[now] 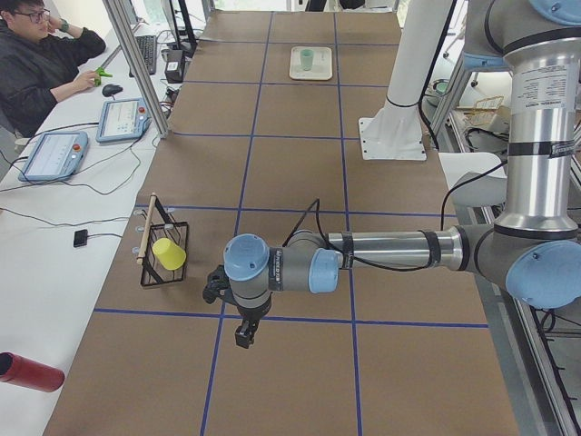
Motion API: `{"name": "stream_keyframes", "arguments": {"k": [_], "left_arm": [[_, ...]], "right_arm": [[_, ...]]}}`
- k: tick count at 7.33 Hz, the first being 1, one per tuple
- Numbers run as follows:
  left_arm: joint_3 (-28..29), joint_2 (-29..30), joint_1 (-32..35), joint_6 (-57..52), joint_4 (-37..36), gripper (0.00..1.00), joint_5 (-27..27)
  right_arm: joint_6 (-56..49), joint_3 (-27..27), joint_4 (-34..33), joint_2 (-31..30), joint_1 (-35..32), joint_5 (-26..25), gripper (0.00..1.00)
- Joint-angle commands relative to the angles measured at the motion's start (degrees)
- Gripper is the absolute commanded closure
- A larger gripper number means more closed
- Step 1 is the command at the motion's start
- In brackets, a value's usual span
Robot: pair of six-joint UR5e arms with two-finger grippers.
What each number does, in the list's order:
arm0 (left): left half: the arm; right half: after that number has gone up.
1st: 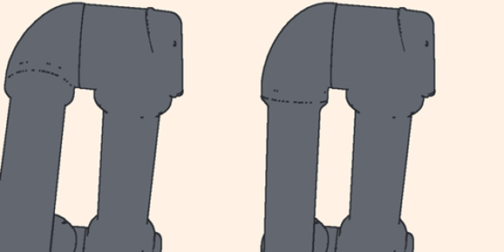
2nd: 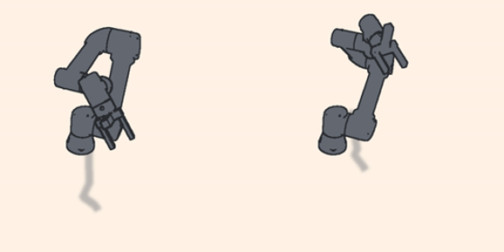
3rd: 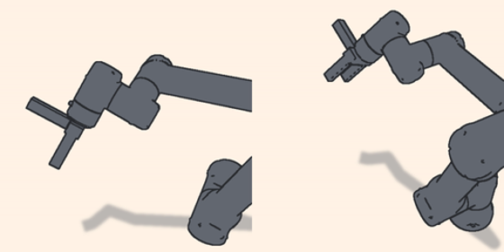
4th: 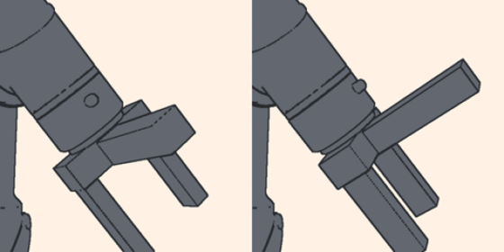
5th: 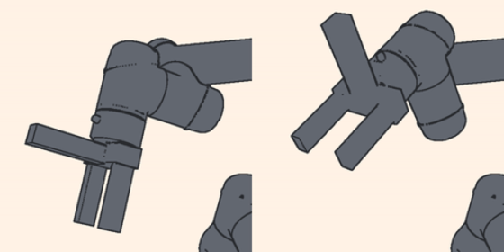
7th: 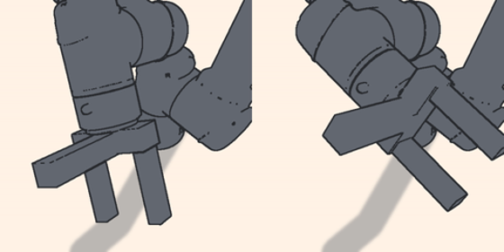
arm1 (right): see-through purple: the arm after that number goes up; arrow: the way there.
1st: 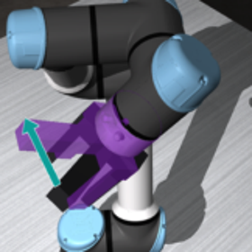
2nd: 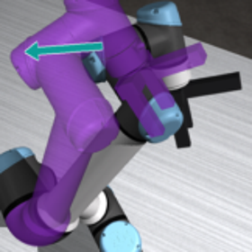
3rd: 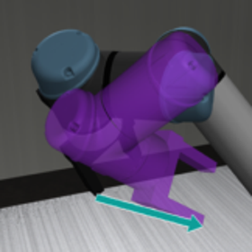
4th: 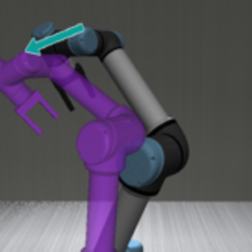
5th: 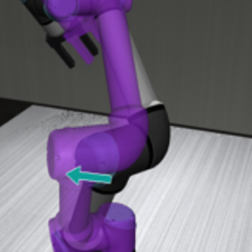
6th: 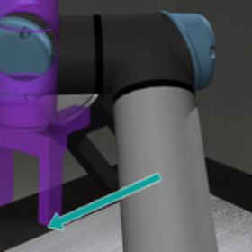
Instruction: Left arm grabs green cup and hands to right arm on tray
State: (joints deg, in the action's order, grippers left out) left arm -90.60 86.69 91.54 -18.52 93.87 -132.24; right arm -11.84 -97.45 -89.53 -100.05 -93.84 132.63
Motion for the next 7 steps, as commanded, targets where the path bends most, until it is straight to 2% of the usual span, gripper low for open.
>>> {"name": "stream_keyframes", "arguments": {"k": [1,6,7], "left_arm": [[-0.2,-0.5,0.0,0.0,0.3,0.0,0.0],[-2.0,-0.1,0.2,0.0,-0.4,0.0,0.0],[-4.0,0.3,0.2,0.1,-4.2,0.0,0.0]], "right_arm": [[1.9,0.7,2.8,-0.1,0.0,0.0,0.0],[1.9,0.7,3.8,0.0,0.1,0.1,0.0],[1.9,0.6,3.8,0.0,0.0,0.1,0.0]]}}
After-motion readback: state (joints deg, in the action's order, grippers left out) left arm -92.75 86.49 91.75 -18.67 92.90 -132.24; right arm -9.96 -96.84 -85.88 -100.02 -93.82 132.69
